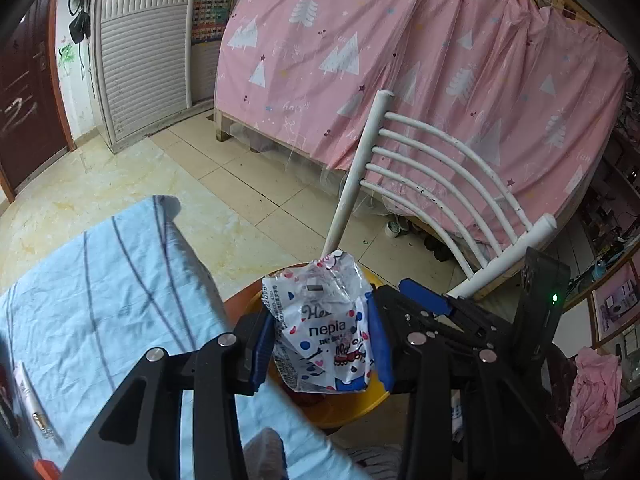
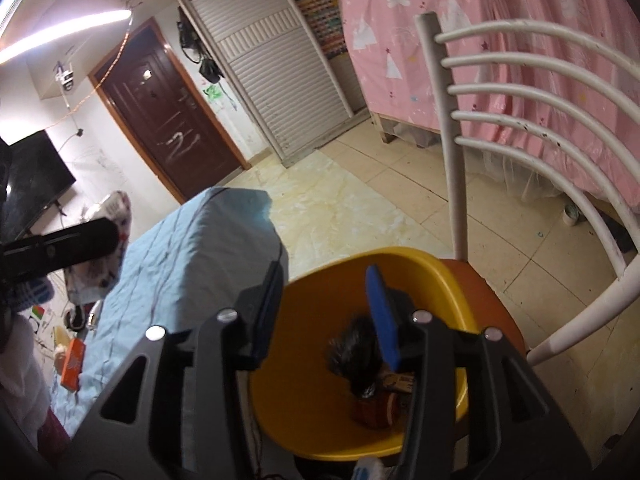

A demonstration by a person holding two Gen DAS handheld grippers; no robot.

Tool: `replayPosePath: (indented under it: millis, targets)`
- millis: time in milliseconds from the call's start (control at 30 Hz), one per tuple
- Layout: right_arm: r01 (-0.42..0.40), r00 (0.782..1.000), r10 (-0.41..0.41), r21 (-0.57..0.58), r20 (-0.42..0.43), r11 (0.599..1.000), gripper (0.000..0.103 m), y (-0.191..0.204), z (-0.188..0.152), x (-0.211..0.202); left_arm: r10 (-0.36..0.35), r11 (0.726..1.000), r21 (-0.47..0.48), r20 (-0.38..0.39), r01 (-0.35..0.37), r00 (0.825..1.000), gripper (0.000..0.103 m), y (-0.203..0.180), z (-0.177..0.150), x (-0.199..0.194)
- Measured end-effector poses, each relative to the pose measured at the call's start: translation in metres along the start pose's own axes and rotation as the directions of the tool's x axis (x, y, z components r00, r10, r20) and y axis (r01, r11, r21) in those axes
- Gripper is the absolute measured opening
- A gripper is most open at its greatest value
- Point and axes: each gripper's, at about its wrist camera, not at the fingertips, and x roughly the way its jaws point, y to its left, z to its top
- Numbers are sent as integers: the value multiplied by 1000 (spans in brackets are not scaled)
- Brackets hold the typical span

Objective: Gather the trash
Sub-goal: 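Carry the packet and bag to the yellow bin and open both tools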

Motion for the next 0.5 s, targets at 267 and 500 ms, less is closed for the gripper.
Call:
replayPosePath:
  millis: [267, 500]
  targets:
    - [10, 1000, -11, 41, 26, 999, 53, -15, 1, -5, -11, 1000, -26, -14, 11, 1000, 59, -10, 6, 18]
    - [2, 999, -4, 29, 54, 1000, 69, -5, 5, -16, 11, 999, -37, 5, -11, 1000, 62, -3, -3, -2]
